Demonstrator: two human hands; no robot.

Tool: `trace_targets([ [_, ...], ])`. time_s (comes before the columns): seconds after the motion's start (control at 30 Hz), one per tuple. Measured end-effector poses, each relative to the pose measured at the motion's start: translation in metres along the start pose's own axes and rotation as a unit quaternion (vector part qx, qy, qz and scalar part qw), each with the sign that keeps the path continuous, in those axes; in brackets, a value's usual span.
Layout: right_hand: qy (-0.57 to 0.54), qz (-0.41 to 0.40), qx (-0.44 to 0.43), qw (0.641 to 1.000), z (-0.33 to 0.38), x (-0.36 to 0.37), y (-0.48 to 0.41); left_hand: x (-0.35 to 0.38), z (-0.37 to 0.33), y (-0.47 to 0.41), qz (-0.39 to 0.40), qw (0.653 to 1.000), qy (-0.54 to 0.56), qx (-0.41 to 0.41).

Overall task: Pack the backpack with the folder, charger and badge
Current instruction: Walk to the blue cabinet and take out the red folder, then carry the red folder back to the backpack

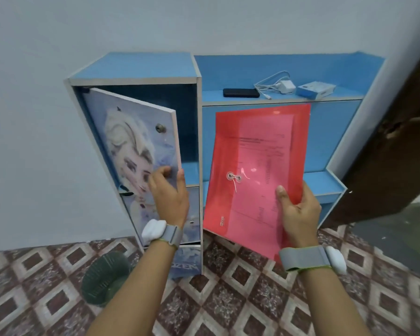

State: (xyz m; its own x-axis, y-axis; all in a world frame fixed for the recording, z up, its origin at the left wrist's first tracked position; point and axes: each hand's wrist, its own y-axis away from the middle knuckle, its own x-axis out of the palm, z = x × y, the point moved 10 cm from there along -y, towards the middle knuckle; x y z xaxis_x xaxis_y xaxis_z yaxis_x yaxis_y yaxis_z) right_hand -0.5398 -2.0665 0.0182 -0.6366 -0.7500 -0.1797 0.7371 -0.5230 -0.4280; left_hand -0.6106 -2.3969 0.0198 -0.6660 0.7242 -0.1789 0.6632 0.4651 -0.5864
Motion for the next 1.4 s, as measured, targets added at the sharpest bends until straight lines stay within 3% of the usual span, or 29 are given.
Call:
trace_targets([
  [0.17,0.020,0.009,-0.002,1.000,-0.021,-0.005,-0.023,0.064,0.009,-0.022,0.034,0.999,-0.032,-0.007],
  [0.5,0.040,0.032,0.003,0.999,-0.041,0.019,-0.049,0.113,0.023,-0.069,0.086,0.992,-0.095,-0.001],
  [0.73,0.044,0.031,0.009,0.999,-0.045,0.031,-0.060,0.115,0.014,-0.067,0.063,0.990,-0.096,0.082],
  [0.93,0.023,0.040,0.020,0.999,-0.049,0.039,-0.063,0.117,0.027,-0.067,0.079,0.994,-0.078,0.005],
  [1.13,-0.019,0.036,0.029,0.999,-0.055,0.029,-0.077,0.148,-0.013,-0.014,0.085,0.993,-0.076,0.026],
  [1.23,-0.041,0.035,0.030,0.998,-0.063,0.010,-0.091,0.191,-0.005,0.002,0.158,0.986,-0.004,-0.060],
  [1.33,-0.063,0.040,0.027,0.997,-0.075,-0.014,-0.107,0.248,0.025,0.028,0.262,0.920,0.107,-0.273],
  [1.4,-0.063,0.041,0.022,0.997,-0.086,-0.035,-0.121,0.283,0.030,0.046,0.293,0.889,0.142,-0.322],
])
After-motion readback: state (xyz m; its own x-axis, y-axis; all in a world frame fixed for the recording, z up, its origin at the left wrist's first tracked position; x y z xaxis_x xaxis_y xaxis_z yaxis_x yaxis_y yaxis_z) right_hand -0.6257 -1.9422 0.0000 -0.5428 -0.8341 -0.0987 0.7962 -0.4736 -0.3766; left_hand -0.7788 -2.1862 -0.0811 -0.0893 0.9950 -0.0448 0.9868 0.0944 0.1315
